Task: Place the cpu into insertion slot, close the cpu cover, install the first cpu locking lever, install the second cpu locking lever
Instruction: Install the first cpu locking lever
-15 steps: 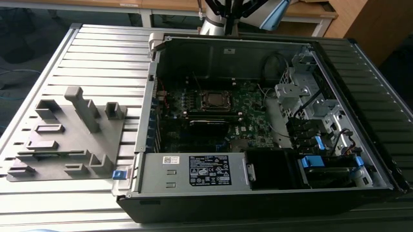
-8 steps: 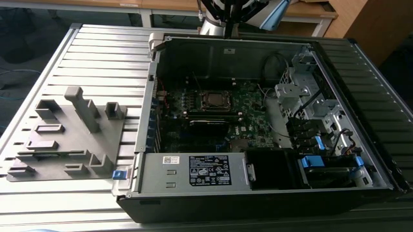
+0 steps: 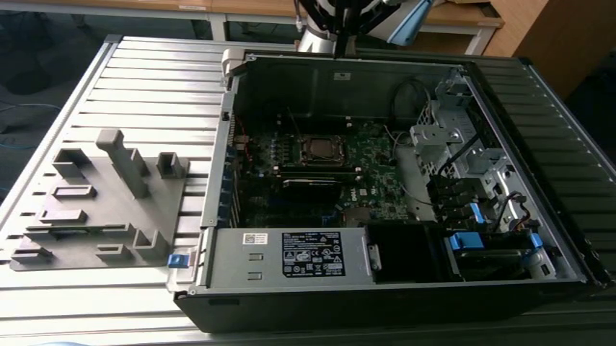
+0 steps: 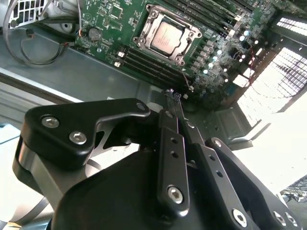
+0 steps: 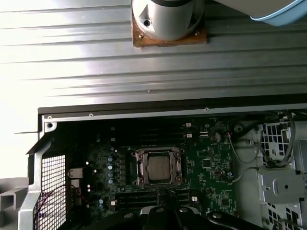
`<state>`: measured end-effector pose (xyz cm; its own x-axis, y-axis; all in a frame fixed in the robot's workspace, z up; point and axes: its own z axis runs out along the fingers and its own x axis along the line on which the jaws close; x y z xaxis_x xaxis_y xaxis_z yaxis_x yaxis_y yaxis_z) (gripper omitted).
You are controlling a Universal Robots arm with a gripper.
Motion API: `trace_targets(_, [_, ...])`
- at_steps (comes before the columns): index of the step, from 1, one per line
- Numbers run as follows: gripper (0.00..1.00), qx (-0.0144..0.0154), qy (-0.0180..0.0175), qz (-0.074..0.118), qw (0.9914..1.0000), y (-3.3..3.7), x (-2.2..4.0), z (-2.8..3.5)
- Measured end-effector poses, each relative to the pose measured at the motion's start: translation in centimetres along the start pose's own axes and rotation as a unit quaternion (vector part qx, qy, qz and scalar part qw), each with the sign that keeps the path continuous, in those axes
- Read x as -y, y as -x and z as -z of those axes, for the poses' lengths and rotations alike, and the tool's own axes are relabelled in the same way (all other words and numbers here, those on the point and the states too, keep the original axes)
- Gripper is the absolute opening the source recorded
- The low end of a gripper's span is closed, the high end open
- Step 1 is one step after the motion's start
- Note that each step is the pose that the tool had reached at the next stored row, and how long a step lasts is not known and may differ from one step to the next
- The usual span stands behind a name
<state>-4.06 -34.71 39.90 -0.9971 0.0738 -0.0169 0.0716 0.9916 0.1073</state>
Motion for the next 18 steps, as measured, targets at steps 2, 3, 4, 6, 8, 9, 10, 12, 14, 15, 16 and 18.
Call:
trace_targets(2, [0.11,-0.0001,-0.0001,0.000,1.00000,-0.01,0.04,-0.35])
trace_targets(3, [0.11,-0.0001,-0.0001,0.000,1.00000,-0.01,0.06,-0.52])
trace_targets(4, [0.11,0.0000,-0.0001,0.000,1.00000,-0.01,0.08,-0.70])
trace_targets(6, [0.11,-0.0001,-0.0001,0.000,1.00000,-0.02,0.11,-1.06])
trace_targets(8, [0.11,0.0000,-0.0001,0.000,1.00000,-0.02,0.15,-1.41])
trace_targets(9, [0.11,0.0000,-0.0001,0.000,1.00000,-0.02,0.17,-1.55])
trace_targets(10, [0.11,-0.0001,-0.0001,0.000,1.00000,-0.03,0.18,-1.71])
trace_targets(12, [0.11,-0.0001,-0.0001,0.000,1.00000,-0.04,0.22,-2.05])
trace_targets(14, [0.11,-0.0001,-0.0001,0.000,1.00000,-0.04,0.25,-2.37])
trace_targets(15, [0.11,-0.0001,-0.0001,0.000,1.00000,-0.04,0.27,-2.53])
trace_targets(16, [0.11,0.0000,-0.0001,0.000,1.00000,-0.05,0.29,-2.69])
trace_targets(18, [0.11,0.0000,-0.0001,0.000,1.00000,-0.05,0.33,-3.05])
